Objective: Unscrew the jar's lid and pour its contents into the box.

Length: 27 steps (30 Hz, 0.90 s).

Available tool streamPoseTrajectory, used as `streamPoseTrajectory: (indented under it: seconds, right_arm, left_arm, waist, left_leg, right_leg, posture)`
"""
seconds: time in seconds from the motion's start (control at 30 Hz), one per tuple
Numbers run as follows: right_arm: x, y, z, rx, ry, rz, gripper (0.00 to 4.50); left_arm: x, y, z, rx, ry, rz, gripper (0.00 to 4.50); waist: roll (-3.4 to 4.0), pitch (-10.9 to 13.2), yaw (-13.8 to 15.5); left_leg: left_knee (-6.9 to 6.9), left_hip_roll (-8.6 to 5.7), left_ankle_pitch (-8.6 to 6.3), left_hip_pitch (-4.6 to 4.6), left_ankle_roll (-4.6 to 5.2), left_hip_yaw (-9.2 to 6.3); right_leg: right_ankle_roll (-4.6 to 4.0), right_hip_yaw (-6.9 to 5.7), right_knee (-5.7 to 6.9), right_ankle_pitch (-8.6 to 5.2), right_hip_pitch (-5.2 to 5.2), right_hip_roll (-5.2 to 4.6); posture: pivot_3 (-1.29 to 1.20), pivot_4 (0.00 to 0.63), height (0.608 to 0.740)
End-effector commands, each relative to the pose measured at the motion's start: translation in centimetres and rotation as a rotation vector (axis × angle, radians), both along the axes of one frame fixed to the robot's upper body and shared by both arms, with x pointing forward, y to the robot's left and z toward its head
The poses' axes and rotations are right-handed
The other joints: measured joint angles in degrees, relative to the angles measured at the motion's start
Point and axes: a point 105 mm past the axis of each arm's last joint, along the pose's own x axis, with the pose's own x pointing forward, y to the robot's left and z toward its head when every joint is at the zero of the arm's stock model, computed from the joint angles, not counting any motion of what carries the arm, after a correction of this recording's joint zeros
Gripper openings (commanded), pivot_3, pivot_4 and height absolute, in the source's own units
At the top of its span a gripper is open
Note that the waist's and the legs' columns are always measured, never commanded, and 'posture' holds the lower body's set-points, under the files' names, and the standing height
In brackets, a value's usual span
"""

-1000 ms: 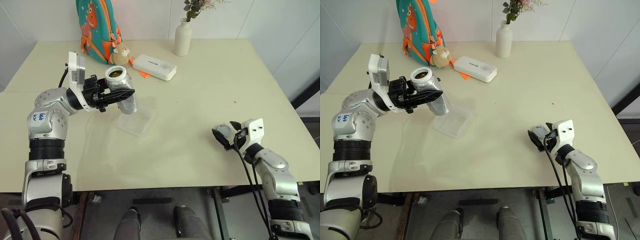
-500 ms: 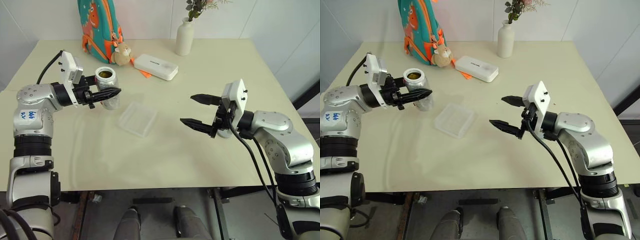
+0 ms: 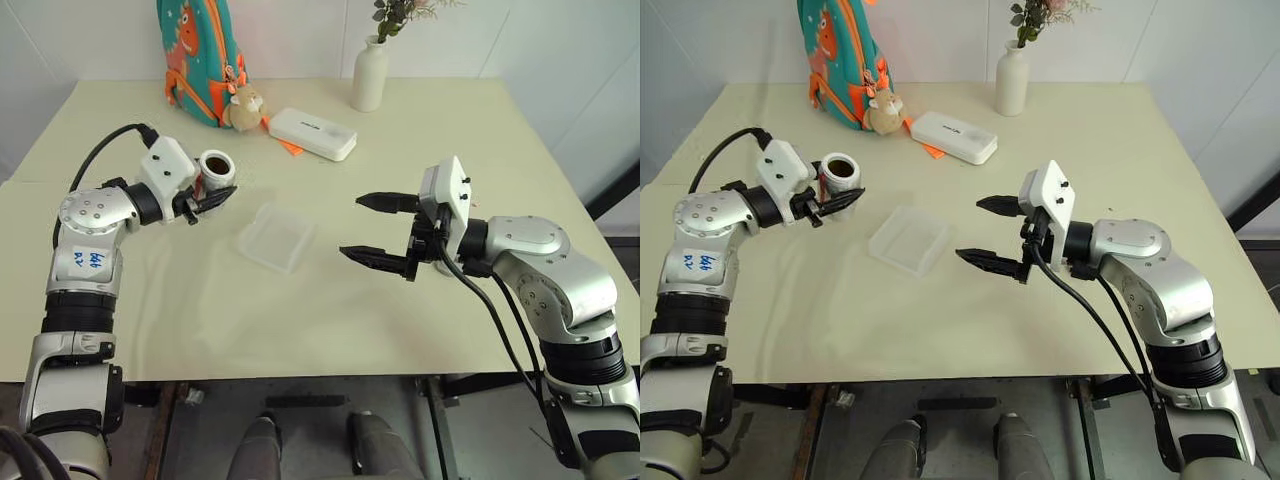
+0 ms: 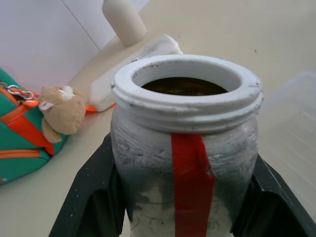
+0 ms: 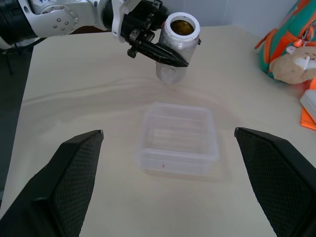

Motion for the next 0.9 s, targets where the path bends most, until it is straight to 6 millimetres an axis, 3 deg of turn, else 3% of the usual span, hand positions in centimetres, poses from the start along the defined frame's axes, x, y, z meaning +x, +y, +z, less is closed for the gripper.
streamPoseTrajectory:
  seconds: [0.03, 0.23, 0.3, 0.47, 0.6, 0.8, 0.9]
  right_arm:
    - [0.3, -0.7, 0.7, 0.031, -0.039, -0.044, 4.49]
    - [0.8, -1.3, 0.2, 0.059, -0.025, -0.094, 4.49]
    - [0.8, -1.3, 0.2, 0.068, -0.022, -0.100, 4.49]
    - [1.0, -1.1, 0.2, 0.096, -0.020, -0.110, 4.49]
    - [1.1, -1.1, 0.6, 0.132, -0.021, -0.125, 4.49]
    - [1.1, -1.3, 0.9, 0.187, -0.020, -0.151, 4.49]
    - [1.1, -1.3, 0.9, 0.204, -0.018, -0.163, 4.49]
  left_arm:
    - [-0.1, -0.3, 1.7, 0.065, -0.126, 0.036, 2.13]
    - [-1.1, -2.8, 1.9, 0.531, -0.517, -0.013, 2.13]
    - [-1.1, -3.2, 1.8, 0.598, -0.597, -0.025, 2.13]
    - [-0.8, -3.0, 0.2, 1.140, -0.988, -0.070, 2.13]
    - [0.2, -2.9, 0.5, 1.253, -1.166, -0.030, 2.13]
    - [0.1, -5.4, 1.5, 1.260, -1.413, -0.060, 2.13]
    - [0.8, -5.0, 1.3, 1.283, -1.376, -0.053, 2.13]
  waist:
    - [0.00, 0.0, -0.1]
    - [0.00, 0.0, 0.0]
    - [0.00, 0.0, 0.0]
    - [0.01, 0.0, -0.1]
    - [0.00, 0.0, 0.1]
    - [0.00, 0.0, 0.7]
    - [0.00, 0.0, 0.7]
  left_leg:
    - [0.00, 0.00, 0.00, 0.00, 0.00, 0.00]
    - [0.01, 0.00, 0.00, 0.01, 0.00, 0.01]
    - [0.01, -0.01, 0.00, 0.01, 0.00, 0.02]
    - [0.03, -0.01, 0.00, 0.02, 0.00, 0.03]
    - [0.03, -0.05, 0.00, 0.01, 0.01, 0.05]
    - [0.00, -0.05, 0.00, -0.02, 0.01, 0.04]
    - [-0.04, -0.05, 0.00, -0.02, 0.01, 0.06]
  right_leg:
    - [0.00, 0.00, 0.01, 0.00, 0.00, 0.00]
    - [0.00, 0.02, 0.00, 0.00, 0.00, 0.00]
    - [0.00, 0.03, -0.01, 0.00, 0.00, -0.01]
    - [0.03, 0.06, 0.01, 0.02, -0.01, -0.01]
    - [0.05, 0.07, 0.03, 0.03, 0.00, -0.01]
    - [0.06, 0.03, 0.02, 0.03, -0.01, -0.01]
    - [0.06, 0.04, 0.03, 0.03, -0.04, -0.01]
  posture:
    - [0.00, 0.150, 0.740]
    - [0.00, 0.150, 0.740]
    - [0.00, 0.150, 0.740]
    - [0.00, 0.150, 0.740]
    - [0.00, 0.150, 0.740]
    - [0.00, 0.150, 0.740]
    - [0.00, 0.150, 0.740]
